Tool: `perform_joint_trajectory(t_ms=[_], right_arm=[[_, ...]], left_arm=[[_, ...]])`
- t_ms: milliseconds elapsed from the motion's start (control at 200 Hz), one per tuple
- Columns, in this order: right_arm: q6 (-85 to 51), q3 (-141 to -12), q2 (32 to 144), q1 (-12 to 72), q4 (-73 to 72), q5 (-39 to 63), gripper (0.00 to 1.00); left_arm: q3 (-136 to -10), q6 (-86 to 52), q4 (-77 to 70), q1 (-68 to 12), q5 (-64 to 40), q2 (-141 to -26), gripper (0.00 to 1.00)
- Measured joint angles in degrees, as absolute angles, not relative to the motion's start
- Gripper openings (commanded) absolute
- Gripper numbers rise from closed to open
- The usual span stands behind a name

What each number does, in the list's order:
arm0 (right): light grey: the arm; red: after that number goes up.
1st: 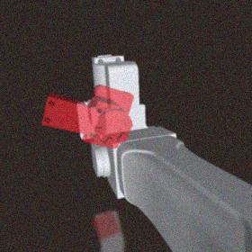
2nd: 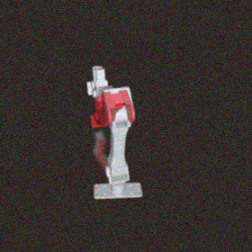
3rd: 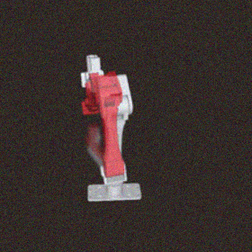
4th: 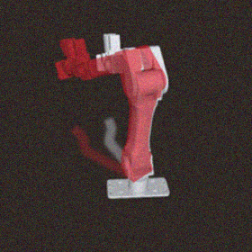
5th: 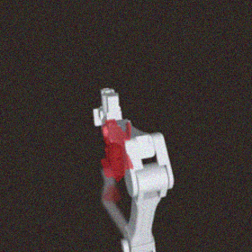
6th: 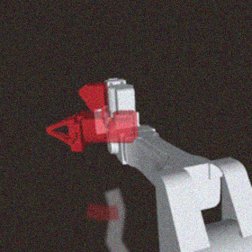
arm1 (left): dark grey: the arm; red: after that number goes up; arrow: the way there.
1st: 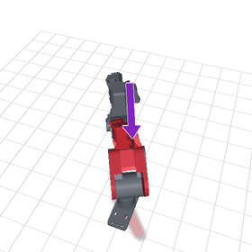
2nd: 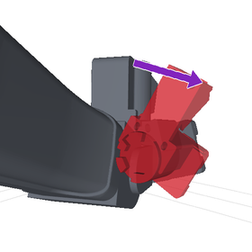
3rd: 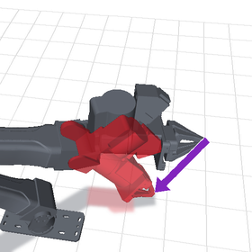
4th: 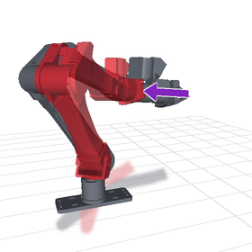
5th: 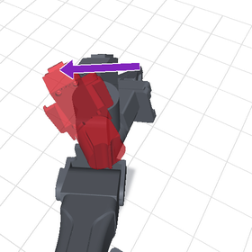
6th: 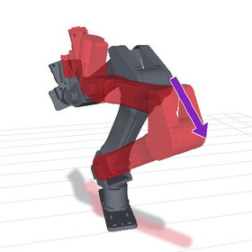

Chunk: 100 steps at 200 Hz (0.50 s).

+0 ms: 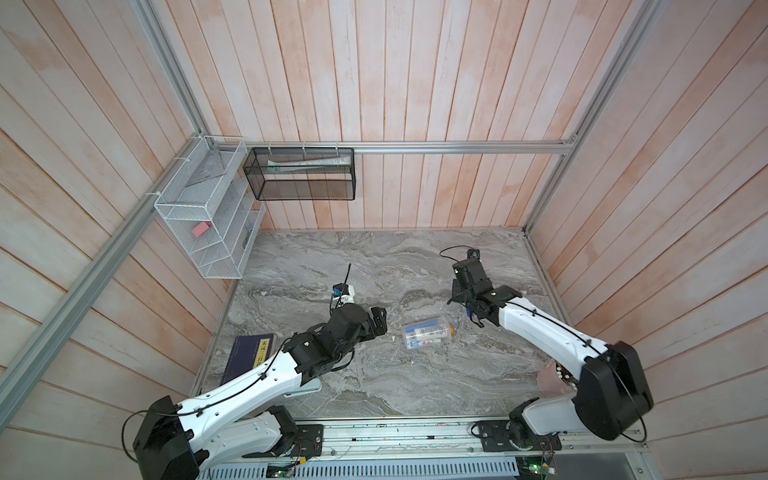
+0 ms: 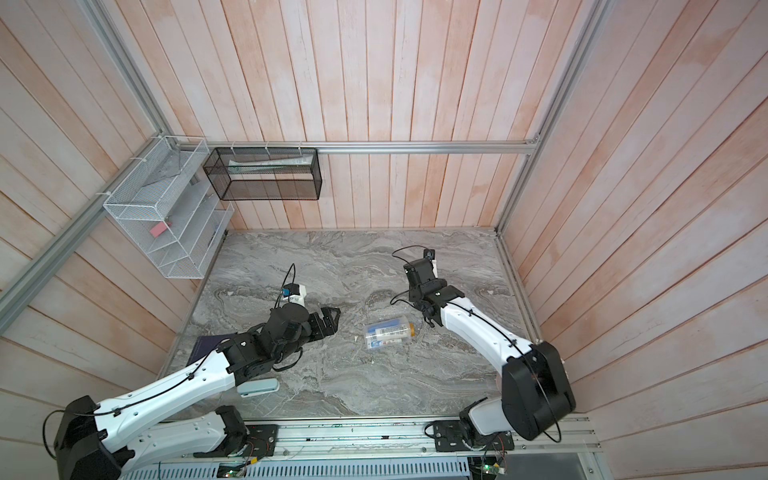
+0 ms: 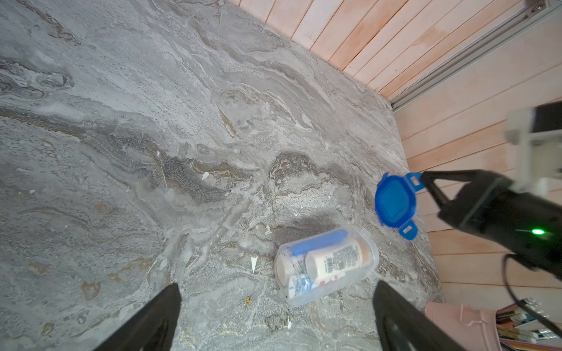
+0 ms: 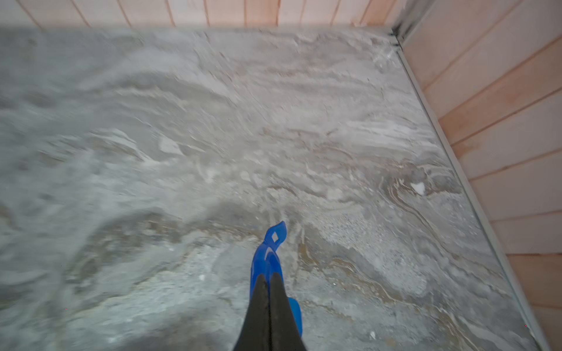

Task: Take out toiletry kits
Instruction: Place the lid at the center of the board.

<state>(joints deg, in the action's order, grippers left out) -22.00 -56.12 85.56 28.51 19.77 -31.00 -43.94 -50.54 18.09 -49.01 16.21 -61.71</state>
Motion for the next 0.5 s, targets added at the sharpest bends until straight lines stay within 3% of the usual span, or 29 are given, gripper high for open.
perform_joint_trajectory(t_ms=[285,500], right_arm=[[-22.2,-54.5,97.7,28.1,19.0,-32.8,0.0],[-23.9,-52.1,96.4,28.0,15.0,-27.7,0.32]], left_arm=[[-43.4,-50.1,16.9,-47.1,13.9,-61.8,1.0],[-41.5,-49.5,14.6,-44.9,11.0,-63.8,1.0]])
